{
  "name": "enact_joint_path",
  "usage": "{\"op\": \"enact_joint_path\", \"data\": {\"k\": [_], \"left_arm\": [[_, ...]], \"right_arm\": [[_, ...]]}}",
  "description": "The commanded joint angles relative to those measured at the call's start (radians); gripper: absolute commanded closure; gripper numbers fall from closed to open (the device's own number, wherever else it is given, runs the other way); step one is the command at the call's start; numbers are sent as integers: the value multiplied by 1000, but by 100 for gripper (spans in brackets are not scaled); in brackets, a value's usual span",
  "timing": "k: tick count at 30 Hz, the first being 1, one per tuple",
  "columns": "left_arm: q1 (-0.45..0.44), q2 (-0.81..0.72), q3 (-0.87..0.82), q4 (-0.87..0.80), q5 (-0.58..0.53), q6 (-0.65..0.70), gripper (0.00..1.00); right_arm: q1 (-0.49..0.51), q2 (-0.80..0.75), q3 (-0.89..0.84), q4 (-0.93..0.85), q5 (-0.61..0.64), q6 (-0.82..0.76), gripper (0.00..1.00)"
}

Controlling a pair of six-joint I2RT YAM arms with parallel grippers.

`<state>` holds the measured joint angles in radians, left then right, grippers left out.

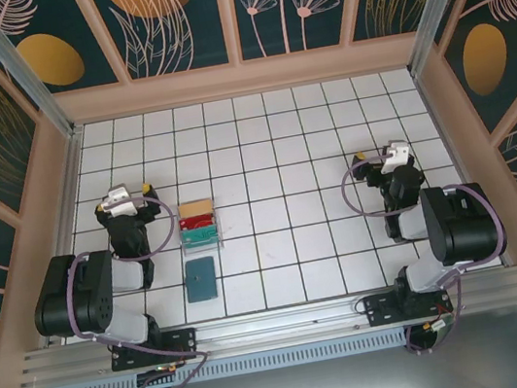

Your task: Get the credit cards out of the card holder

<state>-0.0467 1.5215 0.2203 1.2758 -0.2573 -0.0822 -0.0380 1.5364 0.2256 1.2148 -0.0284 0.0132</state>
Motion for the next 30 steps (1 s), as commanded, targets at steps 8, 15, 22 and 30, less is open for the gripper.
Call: {"op": "enact_joint_path", "data": {"k": [8,15,22,30], "left_arm": [[5,-1,-1,34,15,6,1],[5,-1,-1,34,13,6,1],[5,0,0,31,13,6,1],[5,-5,-1,31,7,4,1]], "right_arm": [[-6,3,17,14,-24,3,1],[-6,2,18,14,-25,3,1],[-7,2,17,13,-25,2,1],[-7,3,17,15,-25,4,1]]}}
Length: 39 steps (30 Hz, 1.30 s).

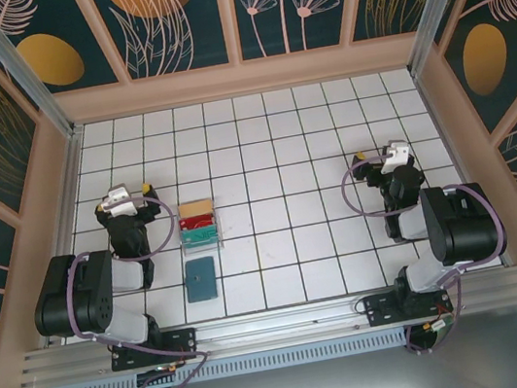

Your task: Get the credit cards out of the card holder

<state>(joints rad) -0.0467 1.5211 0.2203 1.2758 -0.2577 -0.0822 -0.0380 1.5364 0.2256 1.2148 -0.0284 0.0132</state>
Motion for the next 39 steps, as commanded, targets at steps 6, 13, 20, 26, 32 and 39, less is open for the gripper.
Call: {"op": "enact_joint_path", "data": {"k": [6,13,20,26,32,39], "left_arm": [[5,-183,197,-488,-71,-25,1],[5,-427,351,-916,-124,-286,1],[6,-552,455,-1237,3,-426,1],[6,-553,498,-1398,47,-462,1],[6,-559,471,-1426,147,-496,1],[4,-569,396,-1498,311,-578,6]], "right_arm": [[-6,-29,30,-34,-6,9,1],[-17,-201,374,-779,113,224,1],[-50,-268,428,-884,-73,446,1],[11,-381,353,-777,-31,426,1],[10,-421,396,-921,-90,513,1],[16,-499,344,-904,-145,542,1]]}}
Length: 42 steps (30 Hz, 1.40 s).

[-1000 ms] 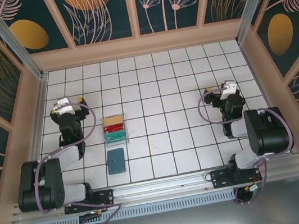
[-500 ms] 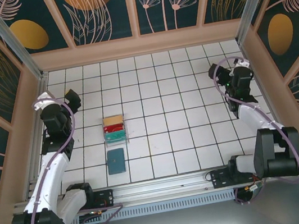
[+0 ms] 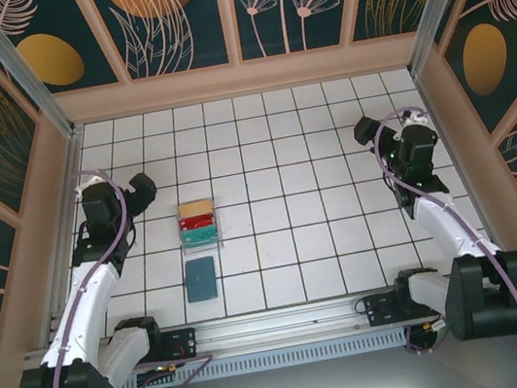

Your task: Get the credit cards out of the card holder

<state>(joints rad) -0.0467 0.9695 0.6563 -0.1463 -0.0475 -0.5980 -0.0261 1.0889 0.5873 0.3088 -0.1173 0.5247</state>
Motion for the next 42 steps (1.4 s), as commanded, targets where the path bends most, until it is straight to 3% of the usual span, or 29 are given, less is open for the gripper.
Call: {"op": "enact_joint_path", "data": {"k": [1,4,7,14,21,29,42], "left_arm": [[2,-26,-58,-83,125,-76,11],[-3,-48,-112,-126,190,-125,24],[-48,-77,-152,-192,191,-148,27],[-237,-95,-202,-272,122,-245,40],[-471,3,-181,-380,-13,-335,44],[-608,46,-161,-451,-74,-439,52],[-695,102,-108,-566,-117,-439,53]], "right_arm": [[11,-58,-12,-11,-63,18,1],[77,-77,16,-91,-24,-45,1],[171,-81,40,-153,32,-93,1],[364,-88,29,-200,97,-81,1],[511,-90,26,-235,165,-73,1],[568,-98,8,-234,205,-63,1],[591,-90,0,-241,216,-58,1]]}}
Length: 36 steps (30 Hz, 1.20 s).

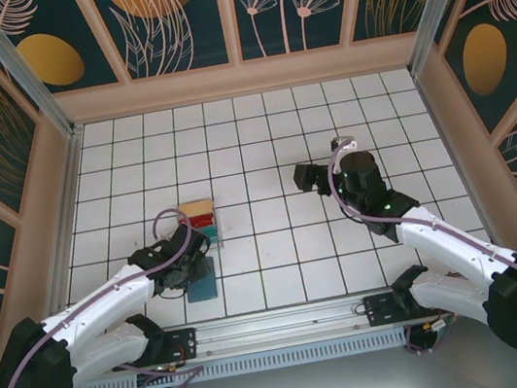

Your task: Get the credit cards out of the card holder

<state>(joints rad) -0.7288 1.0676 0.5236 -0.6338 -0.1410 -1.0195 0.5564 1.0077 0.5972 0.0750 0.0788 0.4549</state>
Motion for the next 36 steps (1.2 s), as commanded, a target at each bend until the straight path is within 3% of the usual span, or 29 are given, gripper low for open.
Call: {"op": "enact_joint_path", "data": {"k": [1,15,23,27,36], "left_arm": [[-17,1,27,-85,-18,-18,53],[-26,98,10,-25,37,26,54],[-32,120,36,-39,34,49,88],[-32,108,39,-31,44,48,100],[-32,75,54,28,104,-12,100]], "right_arm": [[7,-8,-10,-7,20,12,1],[13,14,-10,-10,4,37,1],[24,-6,-22,-23,19,48,1],[25,-2,-28,-18,20,53,1],[25,16,-23,-16,35,58,1]]}}
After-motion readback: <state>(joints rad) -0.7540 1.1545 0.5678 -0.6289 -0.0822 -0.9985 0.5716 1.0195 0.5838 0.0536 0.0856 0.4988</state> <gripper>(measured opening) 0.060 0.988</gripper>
